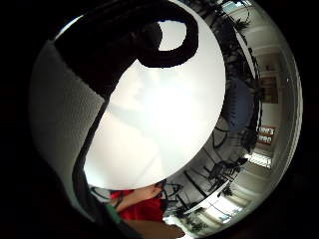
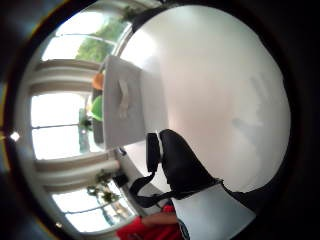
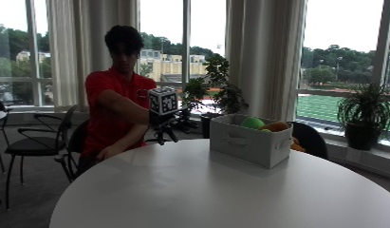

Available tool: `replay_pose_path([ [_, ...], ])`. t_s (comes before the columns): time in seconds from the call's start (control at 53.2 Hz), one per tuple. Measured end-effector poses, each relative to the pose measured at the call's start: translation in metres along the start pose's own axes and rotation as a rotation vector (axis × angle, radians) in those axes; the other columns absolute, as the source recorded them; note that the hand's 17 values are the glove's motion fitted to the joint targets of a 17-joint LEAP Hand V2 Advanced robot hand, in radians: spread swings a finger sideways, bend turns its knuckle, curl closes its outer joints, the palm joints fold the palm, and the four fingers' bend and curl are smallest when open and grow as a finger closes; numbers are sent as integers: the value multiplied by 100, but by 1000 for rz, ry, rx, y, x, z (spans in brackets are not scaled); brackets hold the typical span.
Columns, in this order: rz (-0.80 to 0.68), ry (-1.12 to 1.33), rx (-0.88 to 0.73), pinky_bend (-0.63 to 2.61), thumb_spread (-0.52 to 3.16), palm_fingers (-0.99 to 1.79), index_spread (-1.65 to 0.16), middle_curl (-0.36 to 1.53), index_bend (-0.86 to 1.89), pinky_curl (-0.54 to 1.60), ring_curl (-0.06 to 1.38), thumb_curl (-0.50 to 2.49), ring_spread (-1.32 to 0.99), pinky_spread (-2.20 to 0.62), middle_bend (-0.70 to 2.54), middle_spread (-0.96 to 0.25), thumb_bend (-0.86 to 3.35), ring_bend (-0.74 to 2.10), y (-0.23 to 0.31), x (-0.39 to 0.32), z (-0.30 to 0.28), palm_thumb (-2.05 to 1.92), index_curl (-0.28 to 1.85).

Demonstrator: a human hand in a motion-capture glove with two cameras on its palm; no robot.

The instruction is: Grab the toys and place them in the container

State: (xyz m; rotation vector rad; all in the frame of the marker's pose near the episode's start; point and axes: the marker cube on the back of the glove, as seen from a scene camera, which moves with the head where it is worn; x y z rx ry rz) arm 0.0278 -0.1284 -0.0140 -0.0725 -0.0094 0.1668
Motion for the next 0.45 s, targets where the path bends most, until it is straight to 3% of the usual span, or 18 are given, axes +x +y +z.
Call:
replay_pose_path([
  [0.207,-8,4,-29,123,117,-16,-38,21,14,31,30,32,1,8,13,-8,-2,47,31,-9,10,0,20],
  [0.451,-32,87,72,117,118,-11,-39,22,15,30,30,33,1,9,15,-9,-2,45,19,-12,-12,1,21],
])
